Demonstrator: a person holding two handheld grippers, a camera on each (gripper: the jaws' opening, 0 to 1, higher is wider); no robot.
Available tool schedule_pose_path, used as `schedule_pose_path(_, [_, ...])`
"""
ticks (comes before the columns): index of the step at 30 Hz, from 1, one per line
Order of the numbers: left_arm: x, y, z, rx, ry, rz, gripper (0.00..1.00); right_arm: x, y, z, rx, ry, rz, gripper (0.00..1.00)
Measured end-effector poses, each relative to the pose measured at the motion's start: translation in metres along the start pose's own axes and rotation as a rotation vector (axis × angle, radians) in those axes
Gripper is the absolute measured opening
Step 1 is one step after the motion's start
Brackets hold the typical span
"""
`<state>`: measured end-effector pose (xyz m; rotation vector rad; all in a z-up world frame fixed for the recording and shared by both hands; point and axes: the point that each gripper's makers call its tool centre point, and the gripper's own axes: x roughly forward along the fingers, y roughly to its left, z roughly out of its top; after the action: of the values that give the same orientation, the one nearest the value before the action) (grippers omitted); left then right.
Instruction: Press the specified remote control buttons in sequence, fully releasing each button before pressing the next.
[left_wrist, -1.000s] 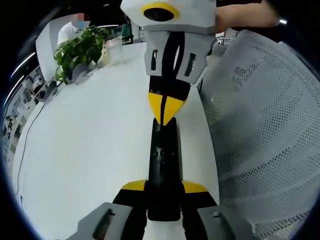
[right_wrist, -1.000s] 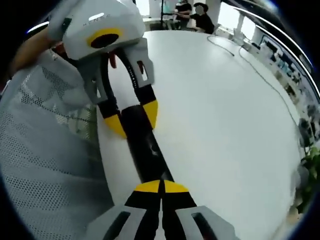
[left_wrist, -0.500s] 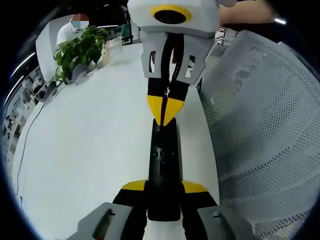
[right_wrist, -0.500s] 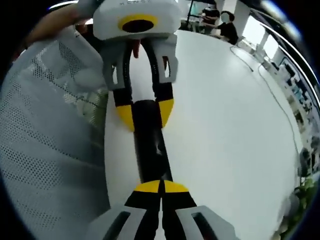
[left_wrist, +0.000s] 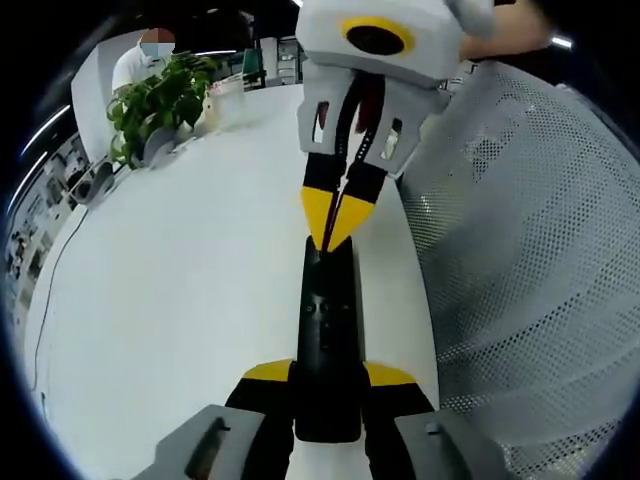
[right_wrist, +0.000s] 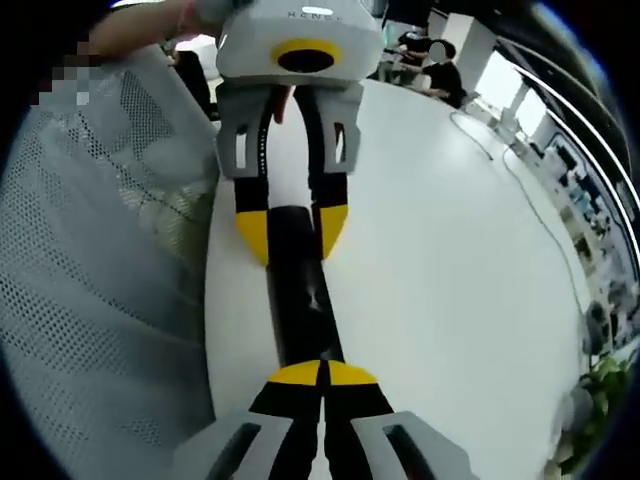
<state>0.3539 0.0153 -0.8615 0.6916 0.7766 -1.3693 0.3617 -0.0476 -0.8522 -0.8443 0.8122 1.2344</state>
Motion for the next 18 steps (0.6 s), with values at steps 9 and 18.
schedule_pose_path(9, [-0.0002,0.0000,-0.0002,0.001,0.000,0.000,0.25,0.0030,0.0035,0.0098,-0.009,-0.004,0.050,0.00])
schedule_pose_path(18, [-0.0004,0.0003,-0.0001,0.001,0.000,-0.001,0.25,0.0036,0.0043,0.0090,-0.072,0.024,0.062,0.00])
